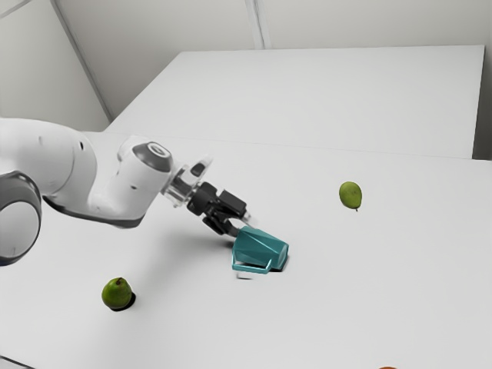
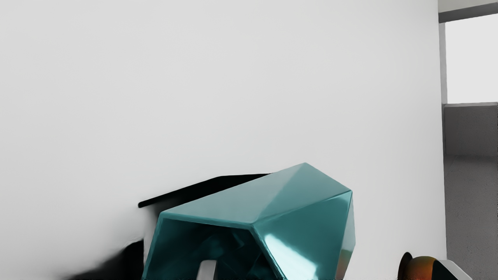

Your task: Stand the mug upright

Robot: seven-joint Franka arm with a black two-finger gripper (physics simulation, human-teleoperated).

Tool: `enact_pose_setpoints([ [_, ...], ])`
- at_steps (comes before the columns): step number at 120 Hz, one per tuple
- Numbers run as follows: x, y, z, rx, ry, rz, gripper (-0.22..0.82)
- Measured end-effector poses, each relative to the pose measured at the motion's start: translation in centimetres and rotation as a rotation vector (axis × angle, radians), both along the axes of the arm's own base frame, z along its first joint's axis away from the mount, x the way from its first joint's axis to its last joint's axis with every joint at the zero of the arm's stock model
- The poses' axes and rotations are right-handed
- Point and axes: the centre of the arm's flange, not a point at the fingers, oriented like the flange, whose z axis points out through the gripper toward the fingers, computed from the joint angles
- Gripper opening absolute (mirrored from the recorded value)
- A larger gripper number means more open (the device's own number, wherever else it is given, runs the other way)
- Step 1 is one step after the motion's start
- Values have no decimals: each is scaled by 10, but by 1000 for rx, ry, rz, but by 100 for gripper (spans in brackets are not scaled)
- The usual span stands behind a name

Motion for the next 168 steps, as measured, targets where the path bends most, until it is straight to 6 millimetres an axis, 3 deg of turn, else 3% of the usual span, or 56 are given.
enact_pose_setpoints([
  [15,-3,-6,-2,-3,-4,-14,55],
  [42,-3,-12,-2,-8,-19,-23,9],
  [60,-3,-17,-1,-20,-28,-22,-4],
  [85,-2,-23,7,-47,-51,-12,-13],
  [124,1,-31,47,-56,-135,-27,-16],
  [146,9,-13,73,75,-218,-94,-17],
  [168,19,-15,96,330,-331,-221,-17],
])
